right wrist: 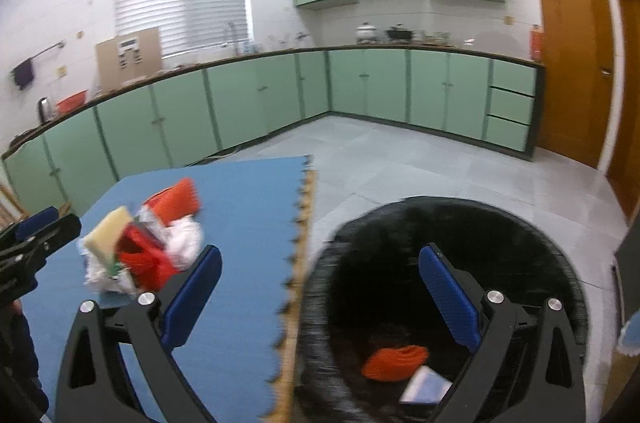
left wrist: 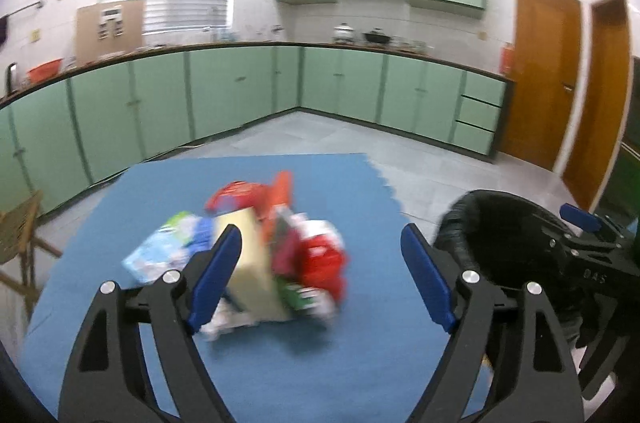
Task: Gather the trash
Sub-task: 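Return both tools to the trash pile on the mat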
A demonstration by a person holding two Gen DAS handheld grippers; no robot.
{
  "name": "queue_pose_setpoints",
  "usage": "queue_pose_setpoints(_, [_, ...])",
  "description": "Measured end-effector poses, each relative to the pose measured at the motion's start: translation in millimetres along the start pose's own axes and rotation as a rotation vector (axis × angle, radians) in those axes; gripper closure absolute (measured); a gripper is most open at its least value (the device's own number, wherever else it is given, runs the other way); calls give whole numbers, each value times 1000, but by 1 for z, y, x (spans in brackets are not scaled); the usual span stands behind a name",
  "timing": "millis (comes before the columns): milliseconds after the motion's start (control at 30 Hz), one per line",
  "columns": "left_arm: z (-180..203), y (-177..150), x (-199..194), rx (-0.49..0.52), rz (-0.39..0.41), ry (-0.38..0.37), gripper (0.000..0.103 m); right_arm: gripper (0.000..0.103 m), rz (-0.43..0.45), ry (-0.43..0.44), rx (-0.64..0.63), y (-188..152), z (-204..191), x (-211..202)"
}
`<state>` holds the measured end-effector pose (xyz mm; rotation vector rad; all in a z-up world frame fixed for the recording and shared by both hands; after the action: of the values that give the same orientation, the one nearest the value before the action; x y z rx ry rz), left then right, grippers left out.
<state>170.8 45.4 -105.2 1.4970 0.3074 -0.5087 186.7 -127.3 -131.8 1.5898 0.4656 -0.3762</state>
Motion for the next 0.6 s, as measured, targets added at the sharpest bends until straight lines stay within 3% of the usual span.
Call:
queue_pose_setpoints(267, [-56,-15,-3,-42,-29,118,23,6,-45,96,-64,-11,-66,32])
queue_pose_setpoints(500, [-78,-25,1,-54,-55,159,23,7,-83,145,-84,-18,-99,60])
queue_pose_setpoints(600, [-87,-27,3,-64,-63,169,23,14,-105,169,-103,-21,-113,70])
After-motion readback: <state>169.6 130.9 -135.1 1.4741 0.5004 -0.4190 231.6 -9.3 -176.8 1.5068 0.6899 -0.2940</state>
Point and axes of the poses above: each gripper's, at about its wrist camera, not at the fingertips, and x roughly the way its jaws point, z to its right, y to its top, the point moved 4 cm from there along x, roughly the way its jaws point, and after that the axes turned 2 degrees about -z, right-handed, at the moved point
